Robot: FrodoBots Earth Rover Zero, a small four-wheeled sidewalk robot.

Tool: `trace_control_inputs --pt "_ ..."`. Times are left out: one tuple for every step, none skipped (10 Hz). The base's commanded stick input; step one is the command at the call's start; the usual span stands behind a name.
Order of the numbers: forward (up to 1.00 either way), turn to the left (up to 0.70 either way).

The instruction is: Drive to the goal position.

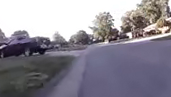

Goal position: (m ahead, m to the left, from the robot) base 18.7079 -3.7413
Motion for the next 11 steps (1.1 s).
trace_control_inputs --pt "0.98 0.00" --pt "0.98 0.00" --pt "0.97 0.00" --pt "0.97 0.00" --pt "0.97 0.00" --pt "0.96 0.00" --pt "0.96 0.00" --pt "0.94 0.00" --pt "0.93 0.00" --pt "0.93 0.00" --pt "0.92 0.00"
